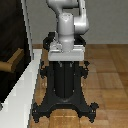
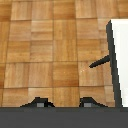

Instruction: Open the door by pressing down and pulling on the handle.

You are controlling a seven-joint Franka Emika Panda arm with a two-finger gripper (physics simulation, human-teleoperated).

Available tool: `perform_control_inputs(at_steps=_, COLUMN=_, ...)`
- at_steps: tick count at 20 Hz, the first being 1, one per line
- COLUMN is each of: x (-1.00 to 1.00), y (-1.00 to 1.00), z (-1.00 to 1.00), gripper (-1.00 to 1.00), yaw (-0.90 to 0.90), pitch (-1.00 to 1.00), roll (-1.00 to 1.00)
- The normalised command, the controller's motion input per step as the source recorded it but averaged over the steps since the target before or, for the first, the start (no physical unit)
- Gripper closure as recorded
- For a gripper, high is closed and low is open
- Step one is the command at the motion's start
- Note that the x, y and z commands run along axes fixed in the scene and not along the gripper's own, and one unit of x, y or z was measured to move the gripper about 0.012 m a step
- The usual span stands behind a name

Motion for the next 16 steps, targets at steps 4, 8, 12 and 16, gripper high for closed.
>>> perform_control_inputs(at_steps=4, x=0.00, y=0.00, z=0.00, gripper=-1.00, yaw=0.00, pitch=0.00, roll=0.00)
perform_control_inputs(at_steps=8, x=0.00, y=0.00, z=0.25, gripper=-1.00, yaw=0.00, pitch=0.00, roll=0.00)
perform_control_inputs(at_steps=12, x=0.00, y=0.00, z=0.75, gripper=-1.00, yaw=0.00, pitch=0.00, roll=0.00)
perform_control_inputs(at_steps=16, x=0.00, y=0.00, z=0.75, gripper=-1.00, yaw=0.00, pitch=0.00, roll=0.00)
